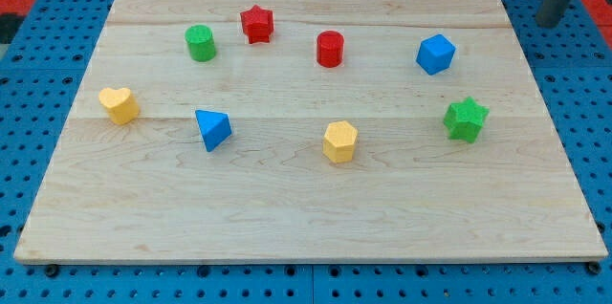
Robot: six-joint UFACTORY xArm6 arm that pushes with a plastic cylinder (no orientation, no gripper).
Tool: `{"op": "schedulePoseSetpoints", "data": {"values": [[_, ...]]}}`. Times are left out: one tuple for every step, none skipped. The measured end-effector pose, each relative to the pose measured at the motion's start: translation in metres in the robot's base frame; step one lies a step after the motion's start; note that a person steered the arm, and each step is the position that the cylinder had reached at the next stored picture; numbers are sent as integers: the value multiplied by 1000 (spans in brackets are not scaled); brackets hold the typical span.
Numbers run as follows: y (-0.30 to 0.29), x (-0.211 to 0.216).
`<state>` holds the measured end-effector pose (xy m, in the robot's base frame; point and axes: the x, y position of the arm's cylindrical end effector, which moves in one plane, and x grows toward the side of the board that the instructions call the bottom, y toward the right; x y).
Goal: Move the blue triangle to the bottom left of the red star
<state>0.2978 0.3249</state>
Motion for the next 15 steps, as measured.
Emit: {"op": "schedulePoseSetpoints", "data": {"values": [[-34,19],[-65,30],[-97,36],[-112,37],[-143,39],[-150,49],[-154,87],[-183,115],[-224,131],[-269,140],[-290,171],[-318,196],[-332,199],[-369,203],[-394,225]]}}
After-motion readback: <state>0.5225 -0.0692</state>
